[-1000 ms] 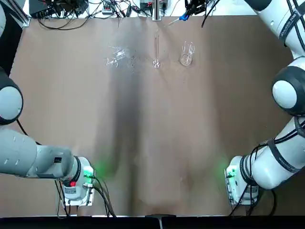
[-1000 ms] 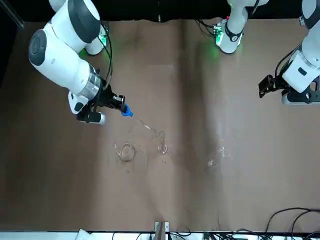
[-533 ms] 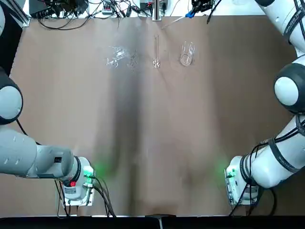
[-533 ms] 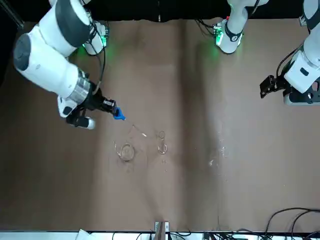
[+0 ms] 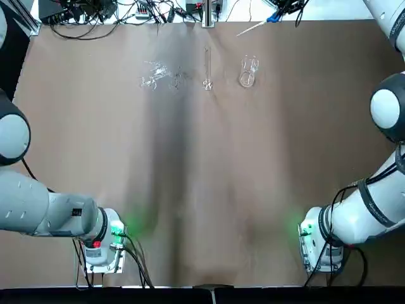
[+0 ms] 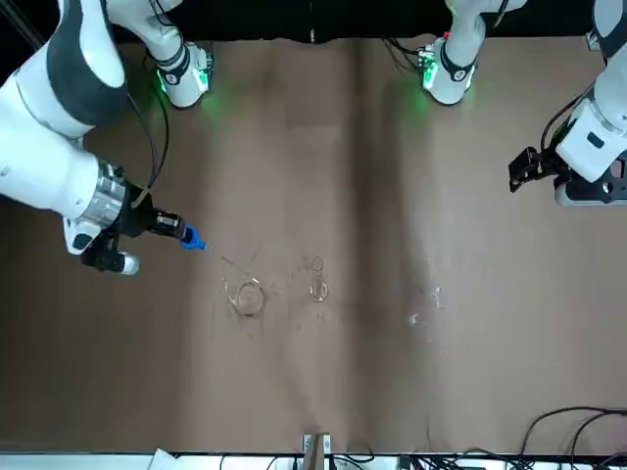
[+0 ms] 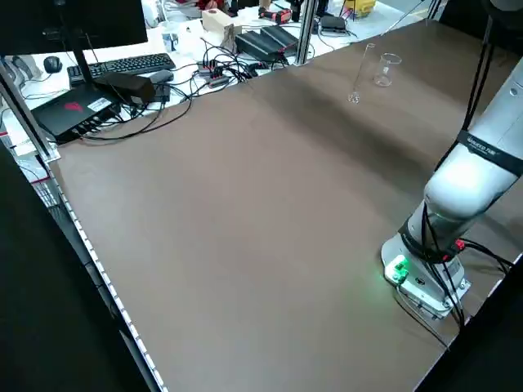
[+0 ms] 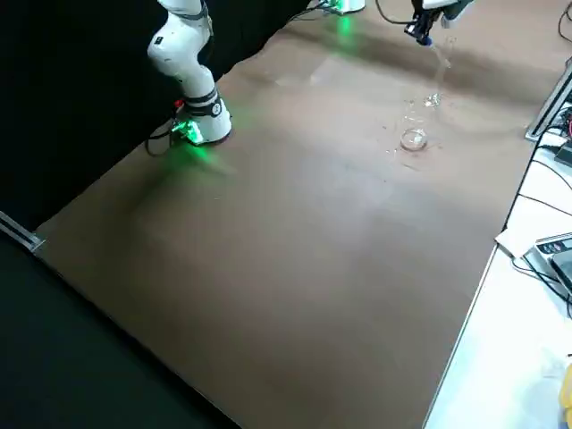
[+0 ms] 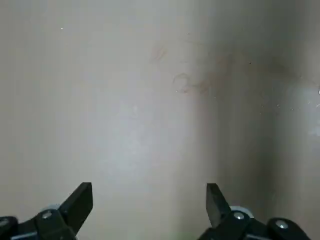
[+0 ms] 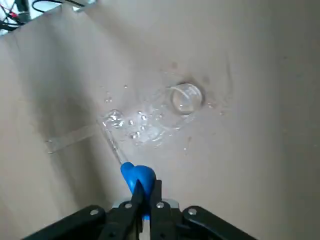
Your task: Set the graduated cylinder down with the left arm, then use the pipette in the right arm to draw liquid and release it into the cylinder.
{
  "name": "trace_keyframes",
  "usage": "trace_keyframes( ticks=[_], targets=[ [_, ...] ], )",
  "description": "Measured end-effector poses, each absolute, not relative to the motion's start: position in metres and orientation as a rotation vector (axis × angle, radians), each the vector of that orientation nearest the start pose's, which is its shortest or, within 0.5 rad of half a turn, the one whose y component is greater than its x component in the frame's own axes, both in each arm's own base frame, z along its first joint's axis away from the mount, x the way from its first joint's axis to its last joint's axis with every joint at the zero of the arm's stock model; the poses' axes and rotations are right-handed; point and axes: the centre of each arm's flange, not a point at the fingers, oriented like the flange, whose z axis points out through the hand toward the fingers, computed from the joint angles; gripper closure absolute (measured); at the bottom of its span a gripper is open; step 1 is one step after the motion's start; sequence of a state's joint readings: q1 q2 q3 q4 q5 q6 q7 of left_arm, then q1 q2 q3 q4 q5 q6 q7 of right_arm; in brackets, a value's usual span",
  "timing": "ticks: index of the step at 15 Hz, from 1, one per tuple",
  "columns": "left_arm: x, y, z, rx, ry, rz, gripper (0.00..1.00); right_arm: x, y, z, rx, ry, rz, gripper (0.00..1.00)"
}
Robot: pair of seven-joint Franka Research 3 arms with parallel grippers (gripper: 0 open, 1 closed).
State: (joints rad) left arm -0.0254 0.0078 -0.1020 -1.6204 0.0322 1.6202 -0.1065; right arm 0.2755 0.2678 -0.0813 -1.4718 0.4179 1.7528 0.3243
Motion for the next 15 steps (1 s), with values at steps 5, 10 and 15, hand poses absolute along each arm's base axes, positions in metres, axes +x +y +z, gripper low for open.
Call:
trace_keyframes(
  ticks=[5,10,15],
  targets=[
    [0.556,-0.068,0.602,-3.109,0.035,0.005,0.0,0.627,0.144,0.51,-2.829,0.23,0.147,0.93],
    [0.555,-0.078,0.602,-3.109,0.067,0.005,0.0,0.633,0.141,0.477,-2.91,0.214,0.199,0.93],
    [0.555,-0.077,0.602,-3.109,0.065,0.005,0.0,0.637,0.147,0.454,-2.98,0.179,0.216,0.93]
  ],
)
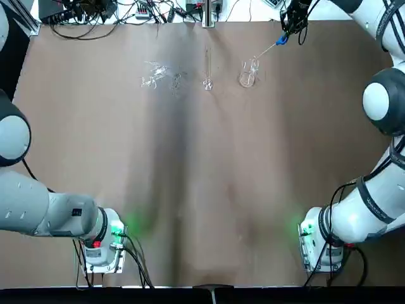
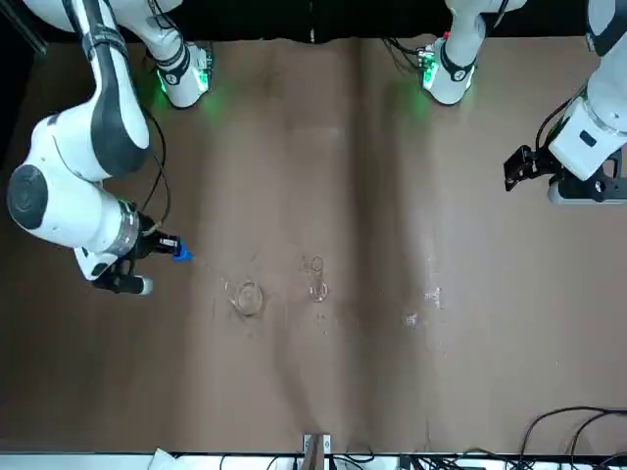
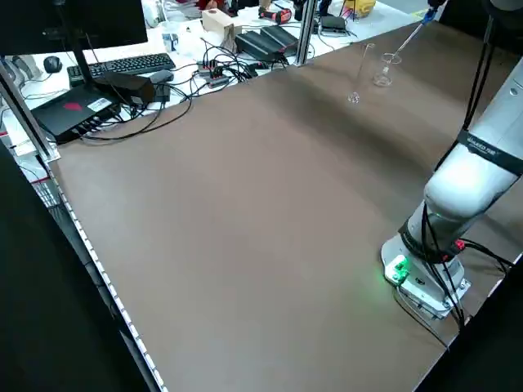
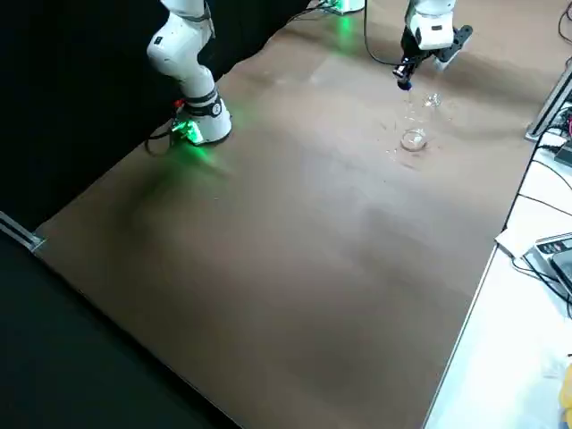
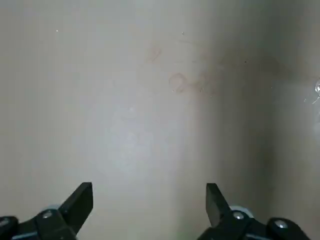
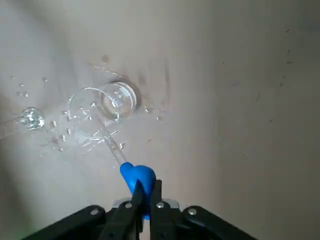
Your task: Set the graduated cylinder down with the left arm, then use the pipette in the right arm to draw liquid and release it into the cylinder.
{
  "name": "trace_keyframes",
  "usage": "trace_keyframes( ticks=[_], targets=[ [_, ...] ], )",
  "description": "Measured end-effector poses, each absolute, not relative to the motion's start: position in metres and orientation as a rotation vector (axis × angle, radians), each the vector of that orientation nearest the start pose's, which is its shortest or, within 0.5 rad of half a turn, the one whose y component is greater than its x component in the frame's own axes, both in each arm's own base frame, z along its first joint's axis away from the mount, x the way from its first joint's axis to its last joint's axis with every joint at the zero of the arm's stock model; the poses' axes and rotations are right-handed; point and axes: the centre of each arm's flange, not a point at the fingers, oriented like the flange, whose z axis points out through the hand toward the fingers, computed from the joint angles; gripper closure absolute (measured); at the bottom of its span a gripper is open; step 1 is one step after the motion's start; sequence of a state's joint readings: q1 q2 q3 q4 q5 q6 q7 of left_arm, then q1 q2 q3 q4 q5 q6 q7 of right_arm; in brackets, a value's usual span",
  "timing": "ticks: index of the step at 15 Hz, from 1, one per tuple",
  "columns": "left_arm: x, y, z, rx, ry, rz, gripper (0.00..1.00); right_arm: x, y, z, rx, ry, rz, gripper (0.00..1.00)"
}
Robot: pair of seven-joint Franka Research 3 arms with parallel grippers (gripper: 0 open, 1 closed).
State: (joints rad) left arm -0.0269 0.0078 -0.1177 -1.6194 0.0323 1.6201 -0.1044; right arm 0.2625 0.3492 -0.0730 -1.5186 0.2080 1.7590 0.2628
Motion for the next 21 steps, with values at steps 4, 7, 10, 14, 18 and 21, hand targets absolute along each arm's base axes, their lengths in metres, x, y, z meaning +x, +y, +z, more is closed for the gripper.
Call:
trace_keyframes(
  ticks=[4,7,10,14,18,21],
  targets=[
    [0.555,-0.077,0.602,-3.109,0.065,0.005,0.0,0.637,0.153,0.447,-3.022,0.149,0.212,0.93],
    [0.555,-0.077,0.602,-3.109,0.065,0.005,0.0,0.639,0.166,0.436,-3.064,0.101,0.198,0.93],
    [0.555,-0.077,0.602,-3.109,0.066,0.005,0.0,0.636,0.184,0.426,-3.099,0.05,0.202,0.93],
    [0.555,-0.078,0.602,-3.109,0.066,0.005,0.0,0.63,0.204,0.425,-3.158,-0.035,0.184,0.93],
    [0.555,-0.078,0.602,-3.109,0.066,0.005,0.0,0.618,0.243,0.41,-3.248,-0.14,0.176,0.93],
    [0.555,-0.078,0.601,-3.109,0.066,0.005,0.0,0.615,0.257,0.397,-3.286,-0.158,0.179,0.93]
  ],
)
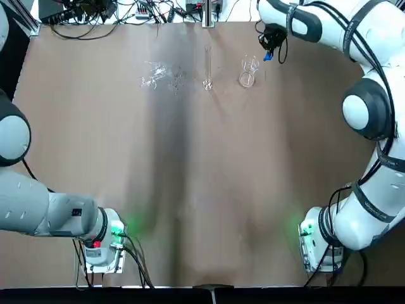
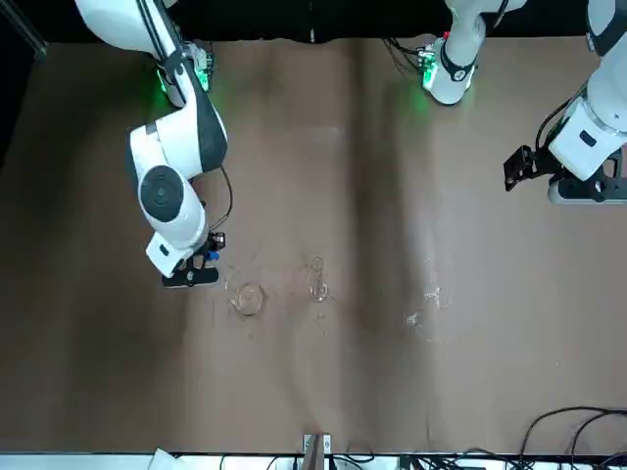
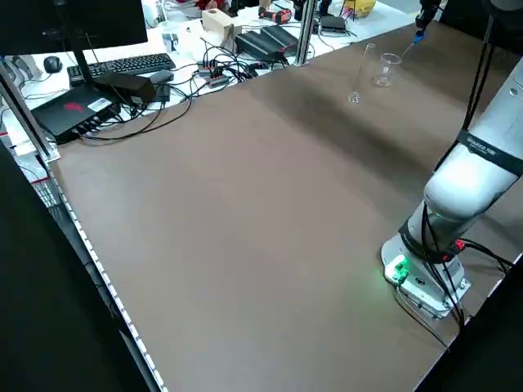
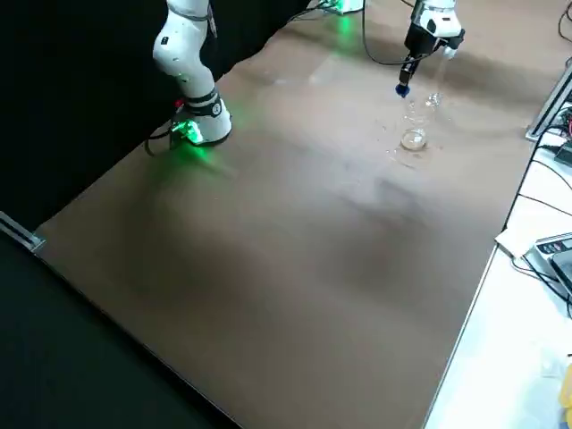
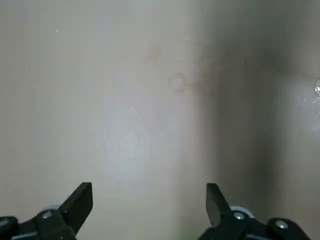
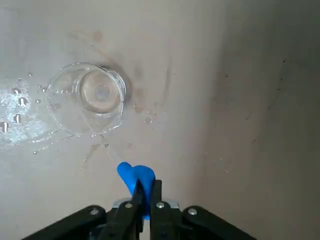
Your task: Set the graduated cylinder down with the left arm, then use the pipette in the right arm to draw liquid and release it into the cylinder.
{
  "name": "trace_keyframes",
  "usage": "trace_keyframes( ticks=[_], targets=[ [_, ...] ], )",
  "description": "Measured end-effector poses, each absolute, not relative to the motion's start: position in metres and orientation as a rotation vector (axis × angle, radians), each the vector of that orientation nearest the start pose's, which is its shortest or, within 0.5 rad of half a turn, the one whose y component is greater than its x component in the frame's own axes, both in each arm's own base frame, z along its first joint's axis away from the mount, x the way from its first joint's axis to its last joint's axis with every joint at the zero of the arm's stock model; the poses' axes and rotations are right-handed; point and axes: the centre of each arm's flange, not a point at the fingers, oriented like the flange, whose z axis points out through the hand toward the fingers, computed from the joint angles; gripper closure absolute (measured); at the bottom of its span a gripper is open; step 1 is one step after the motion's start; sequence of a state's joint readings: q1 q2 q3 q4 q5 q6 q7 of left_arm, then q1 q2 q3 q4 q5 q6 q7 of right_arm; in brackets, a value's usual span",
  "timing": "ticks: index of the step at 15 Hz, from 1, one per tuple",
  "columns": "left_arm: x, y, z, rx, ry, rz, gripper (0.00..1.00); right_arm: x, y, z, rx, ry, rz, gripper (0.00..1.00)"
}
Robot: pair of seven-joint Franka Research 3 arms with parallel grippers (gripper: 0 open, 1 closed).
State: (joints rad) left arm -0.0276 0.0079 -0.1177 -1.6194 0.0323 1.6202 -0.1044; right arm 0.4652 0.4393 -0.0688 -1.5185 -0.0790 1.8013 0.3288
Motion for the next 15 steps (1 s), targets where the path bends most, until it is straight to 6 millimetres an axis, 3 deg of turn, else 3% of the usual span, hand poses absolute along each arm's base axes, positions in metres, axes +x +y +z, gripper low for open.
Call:
trace_keyframes(
  ticks=[5,12,14,15],
  targets=[
    [0.557,-0.078,0.597,-3.109,0.068,0.017,0.0,0.614,0.267,0.381,-3.314,-0.163,0.181,0.93],
    [0.557,-0.078,0.596,-3.109,0.068,0.02,0.0,0.612,0.275,0.378,-3.315,-0.168,0.168,0.93],
    [0.557,-0.078,0.596,-3.109,0.068,0.02,0.0,0.612,0.274,0.378,-3.317,-0.166,0.168,0.76],
    [0.557,-0.078,0.596,-3.109,0.068,0.02,0.0,0.613,0.274,0.378,-3.317,-0.163,0.166,0.74]
  ],
)
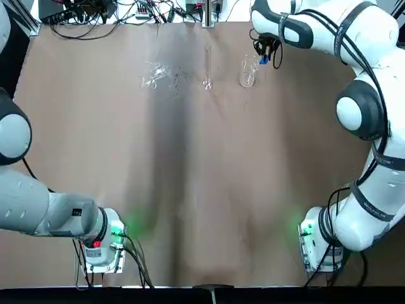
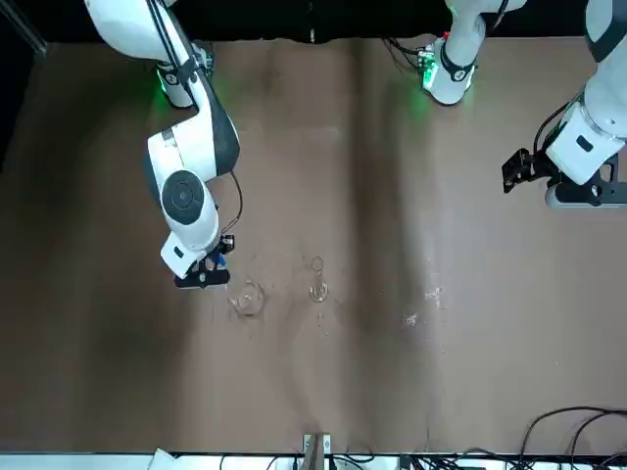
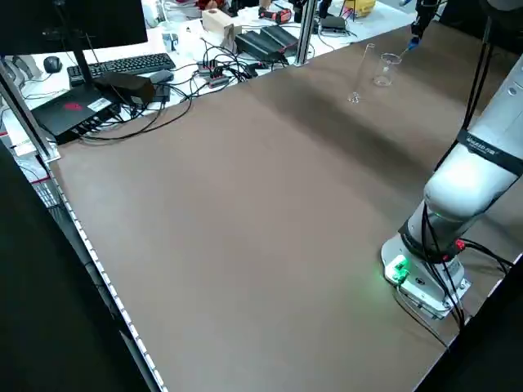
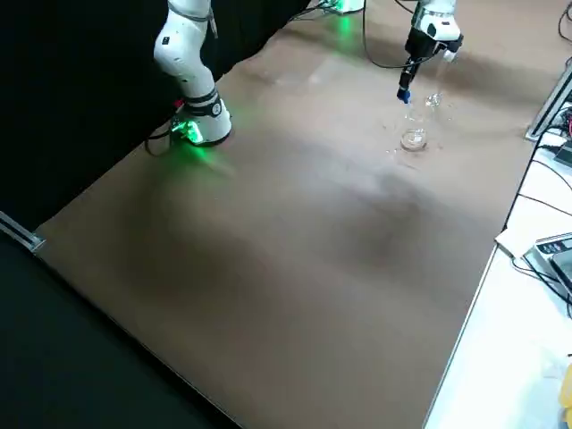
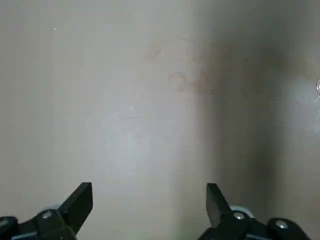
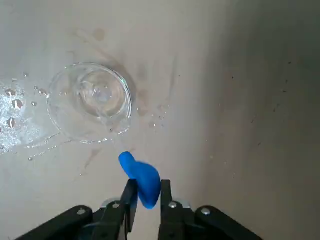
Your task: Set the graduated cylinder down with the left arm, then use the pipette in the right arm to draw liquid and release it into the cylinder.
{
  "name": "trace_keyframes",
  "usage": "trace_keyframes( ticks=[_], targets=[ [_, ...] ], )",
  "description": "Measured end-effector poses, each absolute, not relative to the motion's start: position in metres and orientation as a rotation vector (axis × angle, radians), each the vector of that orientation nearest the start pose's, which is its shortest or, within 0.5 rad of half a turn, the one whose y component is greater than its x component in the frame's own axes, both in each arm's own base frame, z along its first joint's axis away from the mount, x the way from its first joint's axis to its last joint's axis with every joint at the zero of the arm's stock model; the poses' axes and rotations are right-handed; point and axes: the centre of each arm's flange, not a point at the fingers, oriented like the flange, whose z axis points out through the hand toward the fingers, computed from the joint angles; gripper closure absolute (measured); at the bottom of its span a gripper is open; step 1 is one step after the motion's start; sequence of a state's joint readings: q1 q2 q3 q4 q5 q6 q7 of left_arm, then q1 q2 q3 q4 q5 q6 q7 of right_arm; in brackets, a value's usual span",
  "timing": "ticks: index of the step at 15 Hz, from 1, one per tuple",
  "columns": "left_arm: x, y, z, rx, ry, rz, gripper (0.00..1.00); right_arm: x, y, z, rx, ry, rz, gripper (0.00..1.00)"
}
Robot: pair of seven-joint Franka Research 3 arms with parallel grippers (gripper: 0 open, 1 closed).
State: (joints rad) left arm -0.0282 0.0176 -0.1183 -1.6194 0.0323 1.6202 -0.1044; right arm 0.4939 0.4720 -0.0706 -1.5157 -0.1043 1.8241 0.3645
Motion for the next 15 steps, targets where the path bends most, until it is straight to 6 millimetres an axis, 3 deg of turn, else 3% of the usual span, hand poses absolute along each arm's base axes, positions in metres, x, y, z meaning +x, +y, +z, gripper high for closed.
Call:
trace_keyframes(
  ticks=[1,6,9,12,15],
  targets=[
    [0.557,-0.078,0.596,-3.109,0.068,0.02,0.0,0.613,0.273,0.378,-3.317,-0.159,0.165,0.74],
    [0.557,-0.079,0.596,-3.109,0.07,0.019,0.0,0.617,0.27,0.383,-3.316,-0.144,0.147,0.42],
    [0.557,-0.079,0.597,-3.109,0.071,0.017,0.0,0.621,0.264,0.386,-3.312,-0.121,0.139,0.37],
    [0.558,-0.079,0.602,-3.11,0.07,0.002,0.0,0.634,0.239,0.395,-3.257,-0.013,0.144,0.29],
    [0.558,-0.08,0.604,-3.111,0.073,-0.005,0.0,0.643,0.206,0.427,-3.184,0.094,0.111,0.27]
  ],
)
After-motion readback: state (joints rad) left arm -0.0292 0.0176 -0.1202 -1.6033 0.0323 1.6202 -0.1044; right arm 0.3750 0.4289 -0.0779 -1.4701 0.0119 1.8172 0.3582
